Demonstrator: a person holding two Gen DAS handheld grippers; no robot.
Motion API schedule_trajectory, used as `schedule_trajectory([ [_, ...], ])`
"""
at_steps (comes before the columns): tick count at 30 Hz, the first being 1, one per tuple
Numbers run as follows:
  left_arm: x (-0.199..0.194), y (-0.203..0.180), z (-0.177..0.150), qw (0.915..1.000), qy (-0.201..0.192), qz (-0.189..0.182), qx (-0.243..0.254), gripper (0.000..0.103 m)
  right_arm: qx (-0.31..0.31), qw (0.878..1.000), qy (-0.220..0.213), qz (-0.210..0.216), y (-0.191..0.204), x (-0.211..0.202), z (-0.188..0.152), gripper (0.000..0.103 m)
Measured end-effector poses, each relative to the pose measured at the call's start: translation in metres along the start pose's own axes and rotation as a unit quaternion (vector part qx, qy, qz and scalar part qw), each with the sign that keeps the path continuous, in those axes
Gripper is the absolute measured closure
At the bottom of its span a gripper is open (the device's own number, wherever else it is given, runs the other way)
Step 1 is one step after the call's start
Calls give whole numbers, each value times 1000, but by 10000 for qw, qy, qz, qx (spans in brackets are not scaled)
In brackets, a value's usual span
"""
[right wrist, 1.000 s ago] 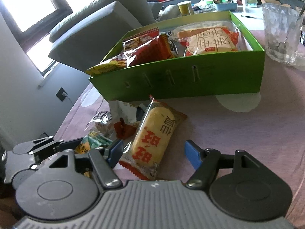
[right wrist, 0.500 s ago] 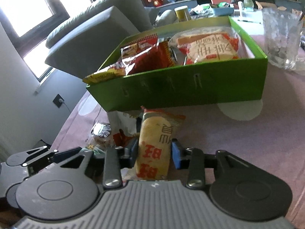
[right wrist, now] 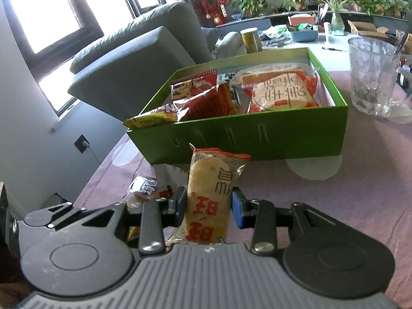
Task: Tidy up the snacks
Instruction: 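Lift both snacks and carry them over the green box with both grippers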
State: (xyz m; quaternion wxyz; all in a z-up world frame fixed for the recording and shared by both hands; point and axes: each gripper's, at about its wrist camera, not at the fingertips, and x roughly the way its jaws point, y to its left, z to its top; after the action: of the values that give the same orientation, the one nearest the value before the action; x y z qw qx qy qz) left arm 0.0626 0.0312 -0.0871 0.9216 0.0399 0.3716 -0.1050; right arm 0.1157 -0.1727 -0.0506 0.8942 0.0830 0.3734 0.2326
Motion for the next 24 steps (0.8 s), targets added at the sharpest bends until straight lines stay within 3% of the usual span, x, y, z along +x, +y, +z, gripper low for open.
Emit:
schedule_trajectory([
  [5,-11,2,4,9998,-164,-30,-78,54,-9,9997,-260,19,3,-10,5,42],
  [14,-47,-5,32,9962,-859,-12,112,54,-190,9977,-650,-13,7,-27,22,42],
  [24,-47,-19,72,9917,-1246,-143,271,54,-393,9949,-923,-52,11,-35,41,42],
])
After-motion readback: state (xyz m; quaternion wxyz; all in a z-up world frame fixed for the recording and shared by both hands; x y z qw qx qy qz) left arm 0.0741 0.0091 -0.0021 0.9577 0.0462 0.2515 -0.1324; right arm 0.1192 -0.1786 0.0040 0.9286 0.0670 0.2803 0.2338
